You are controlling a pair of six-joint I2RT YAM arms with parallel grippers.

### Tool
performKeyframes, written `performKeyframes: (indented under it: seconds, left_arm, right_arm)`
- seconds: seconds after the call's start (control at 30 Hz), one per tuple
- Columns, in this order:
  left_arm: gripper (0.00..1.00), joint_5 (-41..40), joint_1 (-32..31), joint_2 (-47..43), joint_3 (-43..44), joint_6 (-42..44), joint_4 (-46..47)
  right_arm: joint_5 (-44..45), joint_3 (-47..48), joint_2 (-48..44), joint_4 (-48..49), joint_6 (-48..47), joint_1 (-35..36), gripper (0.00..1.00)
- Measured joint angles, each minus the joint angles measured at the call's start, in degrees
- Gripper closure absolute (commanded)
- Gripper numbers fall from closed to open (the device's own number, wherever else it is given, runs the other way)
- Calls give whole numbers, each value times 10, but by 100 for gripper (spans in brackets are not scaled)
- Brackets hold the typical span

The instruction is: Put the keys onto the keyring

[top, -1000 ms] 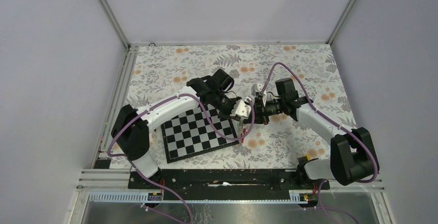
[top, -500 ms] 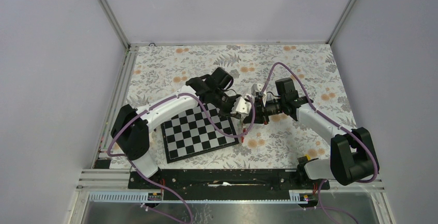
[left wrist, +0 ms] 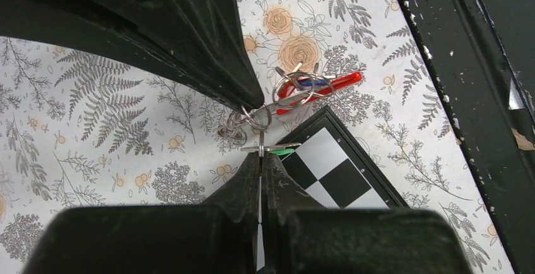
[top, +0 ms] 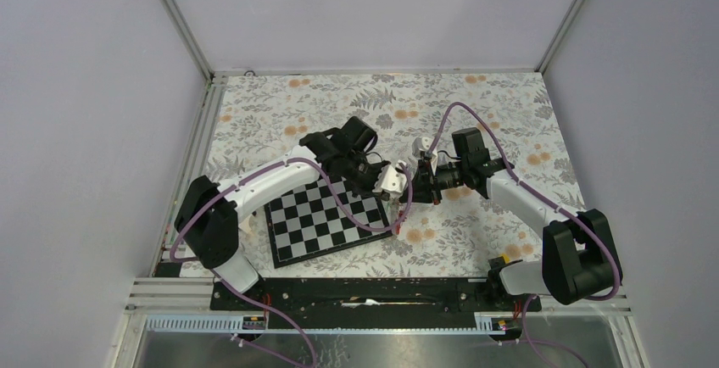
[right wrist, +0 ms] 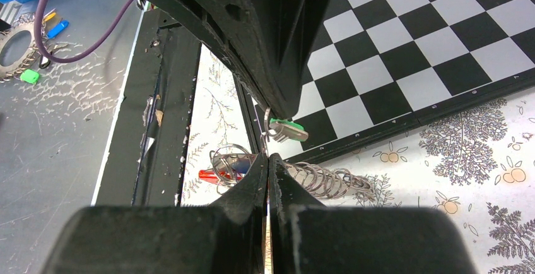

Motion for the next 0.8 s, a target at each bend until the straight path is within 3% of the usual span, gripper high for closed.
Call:
performKeyframes:
  seconds: [0.8]
  left_arm:
    - [100, 9, 0, -11, 8, -5, -1]
  right_arm:
    - [5, 0, 0, 2, 0, 0, 100]
